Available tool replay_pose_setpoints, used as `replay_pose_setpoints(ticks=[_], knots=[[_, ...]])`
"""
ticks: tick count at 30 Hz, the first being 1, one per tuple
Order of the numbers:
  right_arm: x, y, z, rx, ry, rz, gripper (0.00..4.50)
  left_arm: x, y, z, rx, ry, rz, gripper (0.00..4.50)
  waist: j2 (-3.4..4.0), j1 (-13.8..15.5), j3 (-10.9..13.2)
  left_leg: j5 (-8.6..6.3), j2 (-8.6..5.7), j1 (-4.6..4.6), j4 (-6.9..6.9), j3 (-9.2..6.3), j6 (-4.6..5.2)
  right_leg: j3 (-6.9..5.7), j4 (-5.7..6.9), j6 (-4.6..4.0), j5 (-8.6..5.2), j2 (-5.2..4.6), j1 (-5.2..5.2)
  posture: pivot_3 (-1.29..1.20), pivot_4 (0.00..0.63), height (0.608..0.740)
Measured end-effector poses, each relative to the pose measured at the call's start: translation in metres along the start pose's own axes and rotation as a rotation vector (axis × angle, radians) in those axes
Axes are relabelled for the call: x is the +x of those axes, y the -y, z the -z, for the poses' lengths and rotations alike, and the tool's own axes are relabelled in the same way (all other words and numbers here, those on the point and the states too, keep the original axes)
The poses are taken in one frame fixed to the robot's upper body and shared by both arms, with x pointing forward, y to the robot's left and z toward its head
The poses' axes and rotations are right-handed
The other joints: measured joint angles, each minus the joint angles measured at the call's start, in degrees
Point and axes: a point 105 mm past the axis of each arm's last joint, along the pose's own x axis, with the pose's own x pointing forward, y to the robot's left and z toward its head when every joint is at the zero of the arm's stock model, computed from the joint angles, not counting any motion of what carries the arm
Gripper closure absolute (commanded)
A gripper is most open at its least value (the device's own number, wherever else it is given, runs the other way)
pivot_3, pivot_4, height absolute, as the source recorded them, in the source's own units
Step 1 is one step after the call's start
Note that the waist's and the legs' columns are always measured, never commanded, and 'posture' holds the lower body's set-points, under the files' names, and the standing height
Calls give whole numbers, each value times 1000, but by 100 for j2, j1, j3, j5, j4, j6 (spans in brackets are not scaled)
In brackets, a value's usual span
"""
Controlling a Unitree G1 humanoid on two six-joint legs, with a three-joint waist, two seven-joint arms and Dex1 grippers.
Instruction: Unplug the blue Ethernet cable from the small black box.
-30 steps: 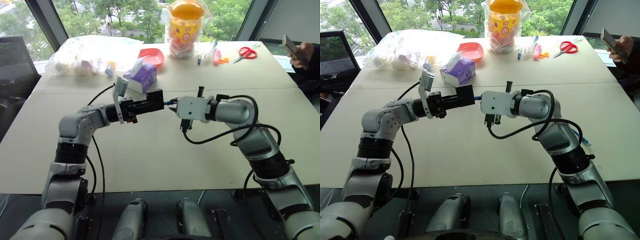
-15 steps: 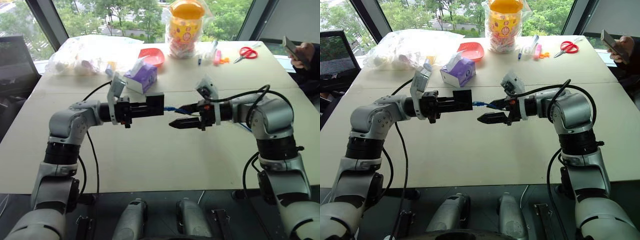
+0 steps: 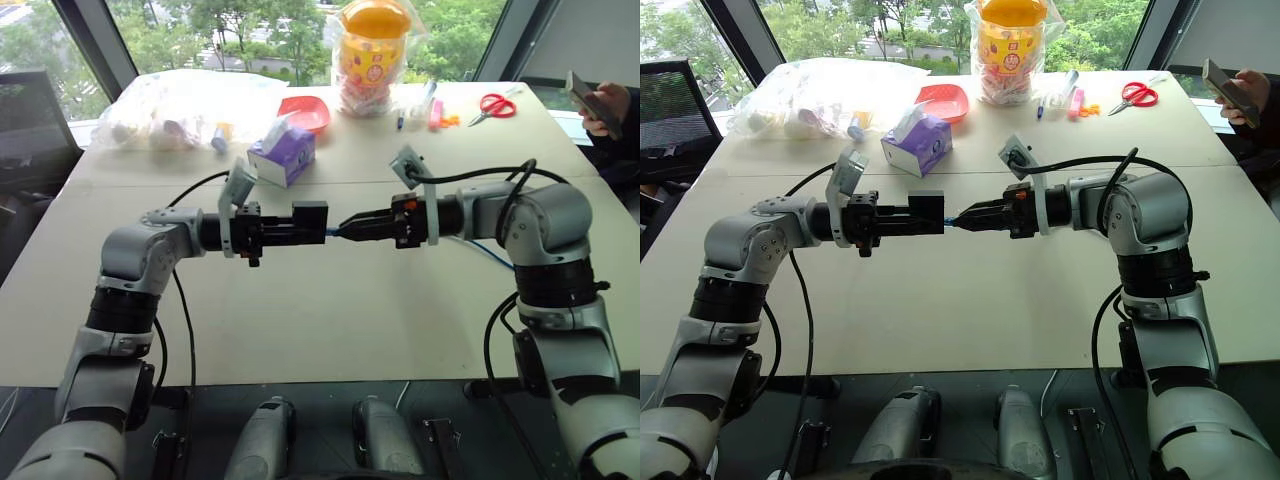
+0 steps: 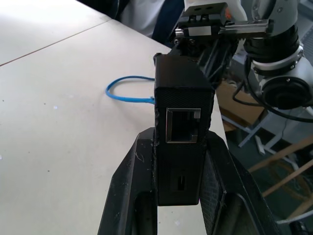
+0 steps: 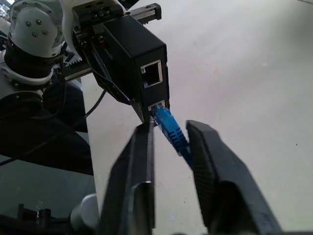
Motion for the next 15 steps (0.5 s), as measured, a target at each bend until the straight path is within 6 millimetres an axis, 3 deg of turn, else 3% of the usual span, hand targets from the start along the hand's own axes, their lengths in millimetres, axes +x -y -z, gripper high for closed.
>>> replay_pose_setpoints(ticks=[15], knots=[[6, -7, -2, -48, -26, -17, 3487, 0, 1, 1, -25, 1, 4, 3995, 0, -7, 0, 0, 1, 0, 0, 0, 0, 0, 0, 1, 0, 1, 0, 0, 150, 740]])
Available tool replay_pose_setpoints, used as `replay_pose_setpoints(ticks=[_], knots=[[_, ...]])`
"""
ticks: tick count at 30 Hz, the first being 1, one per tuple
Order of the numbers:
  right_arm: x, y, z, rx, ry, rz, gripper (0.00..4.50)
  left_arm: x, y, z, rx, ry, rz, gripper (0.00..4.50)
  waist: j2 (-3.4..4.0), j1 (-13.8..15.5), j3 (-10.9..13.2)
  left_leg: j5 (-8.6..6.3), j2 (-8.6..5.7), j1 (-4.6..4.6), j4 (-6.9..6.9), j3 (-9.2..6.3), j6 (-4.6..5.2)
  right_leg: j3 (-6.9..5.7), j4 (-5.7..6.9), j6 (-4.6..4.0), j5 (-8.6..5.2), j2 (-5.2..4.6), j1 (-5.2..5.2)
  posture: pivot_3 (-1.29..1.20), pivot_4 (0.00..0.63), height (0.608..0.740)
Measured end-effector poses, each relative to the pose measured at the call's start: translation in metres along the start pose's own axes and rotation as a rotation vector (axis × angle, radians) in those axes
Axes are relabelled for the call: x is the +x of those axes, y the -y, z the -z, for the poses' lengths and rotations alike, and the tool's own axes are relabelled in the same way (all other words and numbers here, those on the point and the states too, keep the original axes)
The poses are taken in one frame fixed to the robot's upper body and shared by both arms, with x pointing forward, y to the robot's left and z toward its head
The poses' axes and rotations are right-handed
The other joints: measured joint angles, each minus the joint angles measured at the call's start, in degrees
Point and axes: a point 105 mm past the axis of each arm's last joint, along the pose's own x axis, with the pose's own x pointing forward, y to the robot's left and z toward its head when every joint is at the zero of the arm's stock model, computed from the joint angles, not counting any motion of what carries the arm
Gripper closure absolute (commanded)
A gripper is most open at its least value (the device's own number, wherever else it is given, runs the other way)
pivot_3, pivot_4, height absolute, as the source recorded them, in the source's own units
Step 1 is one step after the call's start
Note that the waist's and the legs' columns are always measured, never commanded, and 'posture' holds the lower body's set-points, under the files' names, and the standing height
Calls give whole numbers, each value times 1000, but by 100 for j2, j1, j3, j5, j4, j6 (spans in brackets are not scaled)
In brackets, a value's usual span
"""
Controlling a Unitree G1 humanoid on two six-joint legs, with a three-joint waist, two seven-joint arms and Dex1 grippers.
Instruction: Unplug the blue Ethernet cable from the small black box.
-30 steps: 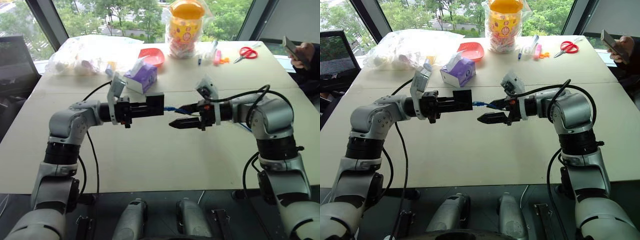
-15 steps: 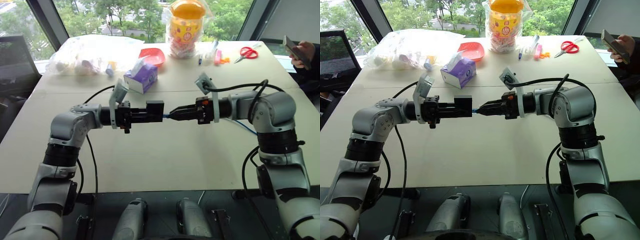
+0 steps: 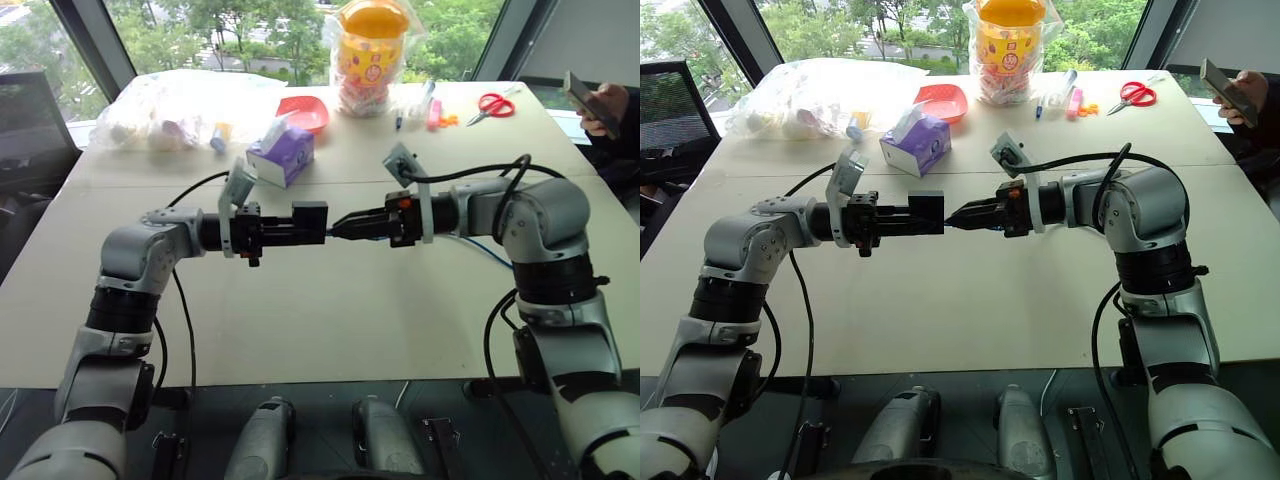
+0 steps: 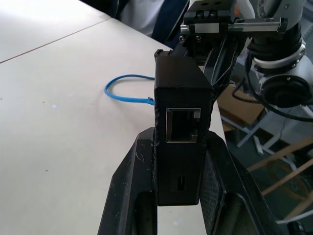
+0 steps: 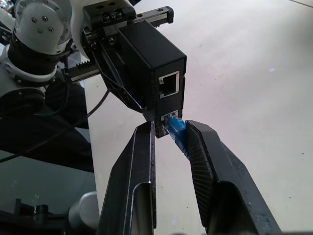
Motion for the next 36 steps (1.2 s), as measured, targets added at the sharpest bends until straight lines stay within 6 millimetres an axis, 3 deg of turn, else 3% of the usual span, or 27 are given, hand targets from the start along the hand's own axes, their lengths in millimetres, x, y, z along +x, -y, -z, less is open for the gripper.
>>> replay_pose_setpoints(ticks=[30, 36], knots=[[6, 4, 7, -151, -46, 32, 3487, 0, 1, 3, -45, -7, 8, 3995, 0, 2, 0, 0, 0, 0, 0, 0, 0, 0, 0, 0, 0, 0, 0, 0, 150, 740], [10, 9, 19, -152, -103, 47, 3487, 0, 8, -10, -10, 35, 40, 3995, -1, 6, 0, 0, 0, 0, 0, 0, 0, 0, -1, 0, 0, 0, 0, 0, 150, 740]])
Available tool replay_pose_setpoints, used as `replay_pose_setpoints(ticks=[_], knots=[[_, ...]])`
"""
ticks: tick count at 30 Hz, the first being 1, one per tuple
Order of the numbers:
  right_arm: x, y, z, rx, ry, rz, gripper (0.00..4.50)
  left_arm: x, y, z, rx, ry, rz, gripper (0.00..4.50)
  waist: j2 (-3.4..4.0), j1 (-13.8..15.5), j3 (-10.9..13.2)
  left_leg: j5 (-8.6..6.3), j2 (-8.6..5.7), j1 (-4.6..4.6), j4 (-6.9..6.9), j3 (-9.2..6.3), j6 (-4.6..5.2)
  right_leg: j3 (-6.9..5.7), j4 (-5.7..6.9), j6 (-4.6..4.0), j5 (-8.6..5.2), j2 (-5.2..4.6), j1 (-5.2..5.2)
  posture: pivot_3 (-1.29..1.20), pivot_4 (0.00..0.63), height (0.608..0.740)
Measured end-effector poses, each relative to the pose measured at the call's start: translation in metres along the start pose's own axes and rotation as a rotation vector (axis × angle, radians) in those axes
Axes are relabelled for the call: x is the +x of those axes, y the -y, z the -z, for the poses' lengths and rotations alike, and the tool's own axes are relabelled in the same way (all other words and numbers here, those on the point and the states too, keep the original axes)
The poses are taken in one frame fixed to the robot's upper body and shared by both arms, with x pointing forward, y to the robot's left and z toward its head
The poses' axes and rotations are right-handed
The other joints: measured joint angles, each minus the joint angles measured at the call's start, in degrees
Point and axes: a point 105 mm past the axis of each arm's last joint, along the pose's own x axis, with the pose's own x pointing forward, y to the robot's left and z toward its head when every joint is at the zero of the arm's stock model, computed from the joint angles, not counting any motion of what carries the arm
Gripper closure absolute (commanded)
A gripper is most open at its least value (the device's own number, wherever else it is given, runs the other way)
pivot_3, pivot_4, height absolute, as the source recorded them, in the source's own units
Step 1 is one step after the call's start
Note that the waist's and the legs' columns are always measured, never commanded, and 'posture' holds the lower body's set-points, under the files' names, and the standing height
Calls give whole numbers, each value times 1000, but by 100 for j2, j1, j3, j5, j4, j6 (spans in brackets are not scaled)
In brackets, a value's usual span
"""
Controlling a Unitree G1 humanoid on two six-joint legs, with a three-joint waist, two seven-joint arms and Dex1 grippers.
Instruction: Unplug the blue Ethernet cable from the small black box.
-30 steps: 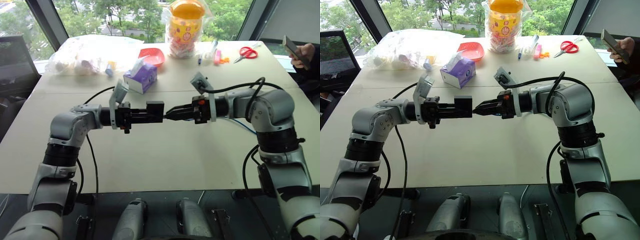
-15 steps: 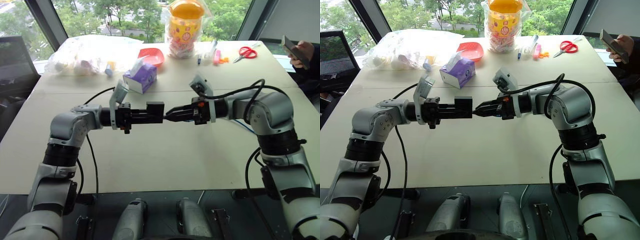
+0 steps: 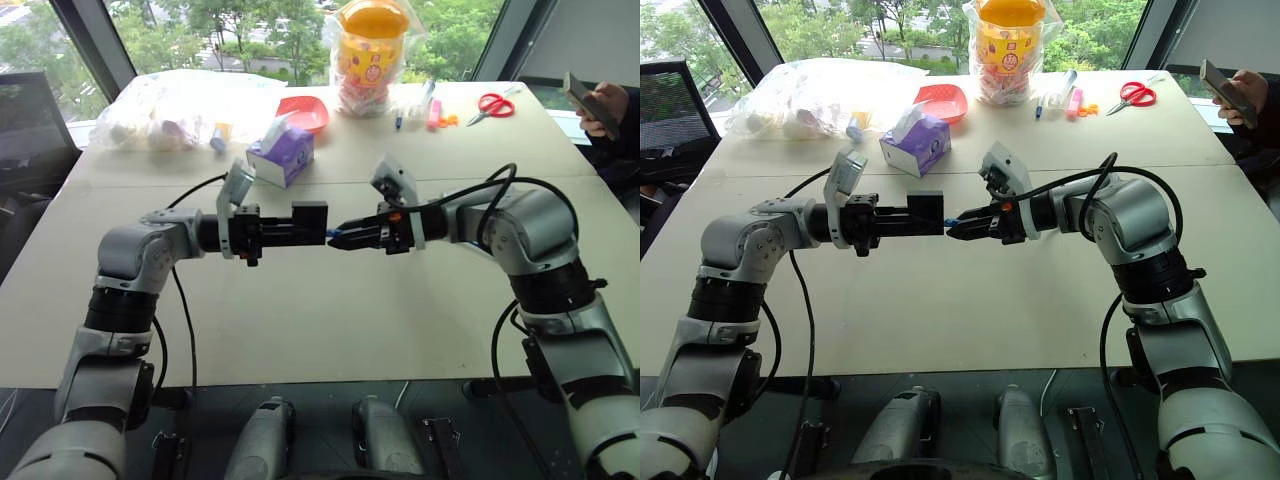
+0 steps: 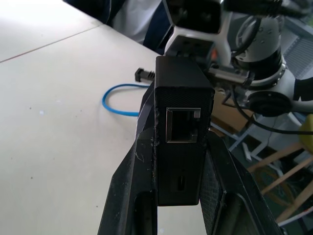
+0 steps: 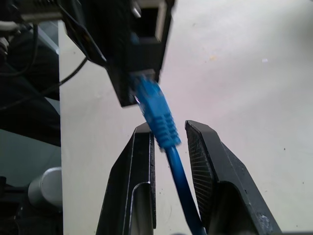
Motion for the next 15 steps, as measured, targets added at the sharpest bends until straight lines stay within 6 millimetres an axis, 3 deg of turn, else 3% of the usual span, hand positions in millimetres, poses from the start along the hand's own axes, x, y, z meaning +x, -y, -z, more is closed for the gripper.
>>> replay_pose_setpoints(ticks=[7, 15], knots=[[0, 1, 2, 15, -5, -12, 3487, 1, 1, -1, 6, 1, 5, 3995, 0, -2, 0, 0, 0, 0, 0, 0, 0, 0, 0, 0, 0, 1, 0, 0, 150, 740], [-13, -7, -7, 59, 21, -75, 3487, -1, 6, 2, 8, -13, 24, 3995, 0, -1, 0, 0, 0, 0, 0, 0, 0, 0, -1, 0, 0, 0, 0, 0, 150, 740]])
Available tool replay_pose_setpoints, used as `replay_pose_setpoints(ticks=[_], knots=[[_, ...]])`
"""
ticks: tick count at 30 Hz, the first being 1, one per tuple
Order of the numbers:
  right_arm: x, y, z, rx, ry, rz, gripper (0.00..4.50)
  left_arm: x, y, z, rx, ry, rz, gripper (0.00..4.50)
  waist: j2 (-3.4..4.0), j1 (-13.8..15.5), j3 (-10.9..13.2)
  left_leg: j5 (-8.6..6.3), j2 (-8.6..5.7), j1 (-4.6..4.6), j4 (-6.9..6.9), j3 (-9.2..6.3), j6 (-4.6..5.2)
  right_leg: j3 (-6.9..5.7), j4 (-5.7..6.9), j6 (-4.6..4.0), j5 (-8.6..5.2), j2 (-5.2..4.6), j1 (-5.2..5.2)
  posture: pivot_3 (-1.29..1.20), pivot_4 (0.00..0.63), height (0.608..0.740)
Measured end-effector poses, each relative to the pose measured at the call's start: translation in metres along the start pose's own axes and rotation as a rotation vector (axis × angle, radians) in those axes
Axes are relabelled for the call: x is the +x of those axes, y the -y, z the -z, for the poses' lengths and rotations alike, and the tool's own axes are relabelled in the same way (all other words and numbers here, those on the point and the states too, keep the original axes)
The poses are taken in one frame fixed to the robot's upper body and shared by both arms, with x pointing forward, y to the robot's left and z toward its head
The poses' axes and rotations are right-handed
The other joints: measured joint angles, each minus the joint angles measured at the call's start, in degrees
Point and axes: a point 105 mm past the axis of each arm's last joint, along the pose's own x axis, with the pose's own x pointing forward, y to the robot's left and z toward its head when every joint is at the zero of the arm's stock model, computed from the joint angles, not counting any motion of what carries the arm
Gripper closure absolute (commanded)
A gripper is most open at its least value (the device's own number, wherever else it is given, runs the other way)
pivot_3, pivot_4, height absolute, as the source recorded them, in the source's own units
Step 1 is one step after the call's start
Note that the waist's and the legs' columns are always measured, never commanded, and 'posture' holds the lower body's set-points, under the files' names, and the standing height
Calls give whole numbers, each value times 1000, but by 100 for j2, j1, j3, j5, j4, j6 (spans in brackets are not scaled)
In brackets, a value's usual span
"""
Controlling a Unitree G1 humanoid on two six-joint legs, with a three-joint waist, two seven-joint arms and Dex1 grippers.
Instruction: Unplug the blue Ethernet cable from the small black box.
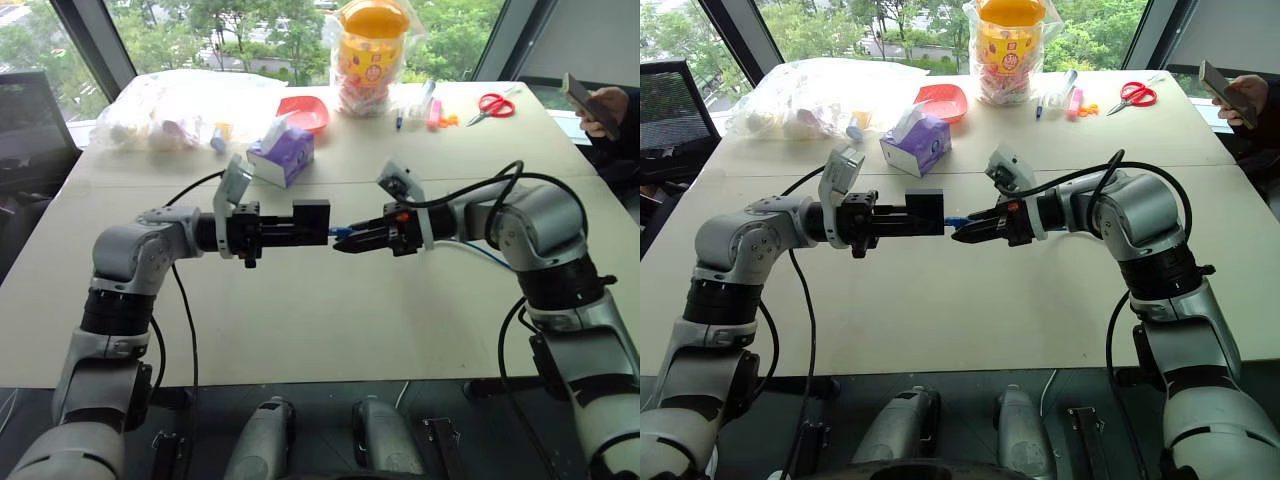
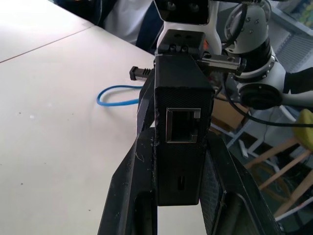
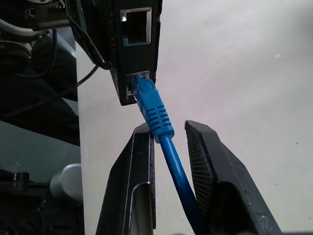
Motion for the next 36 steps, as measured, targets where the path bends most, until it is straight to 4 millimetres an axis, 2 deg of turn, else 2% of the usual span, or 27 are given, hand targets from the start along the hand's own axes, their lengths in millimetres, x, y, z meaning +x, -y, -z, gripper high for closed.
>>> replay_pose_setpoints(ticks=[5, 29, 32, 36], knots=[[-7, -8, -10, 30, 36, -50, 3487, 1, 2, 0, -10, 1, 15, 3995, 0, 1, 0, 0, 0, 0, 0, 0, 0, 0, 0, 0, 0, 0, 0, 0, 150, 740], [1, -16, -10, 69, 33, -86, 3487, 1, 3, 3, -22, 4, 30, 3995, 0, 1, 0, 0, 0, 0, 0, 0, 0, 0, -1, 0, 0, 0, 0, 0, 150, 740], [0, -16, -10, 71, 31, -86, 4425, -1, 4, 4, -21, -1, 31, 3995, 0, 0, 0, 0, 0, 0, 0, 0, 0, 0, -1, 0, 0, 0, 0, 0, 150, 740], [1, -18, -9, 76, 29, -98, 4472, -2, 6, 4, -6, -9, 37, 3995, 0, 0, 0, 0, 0, 0, -1, 0, 0, 0, -1, 0, 0, -1, 0, 0, 150, 740]])
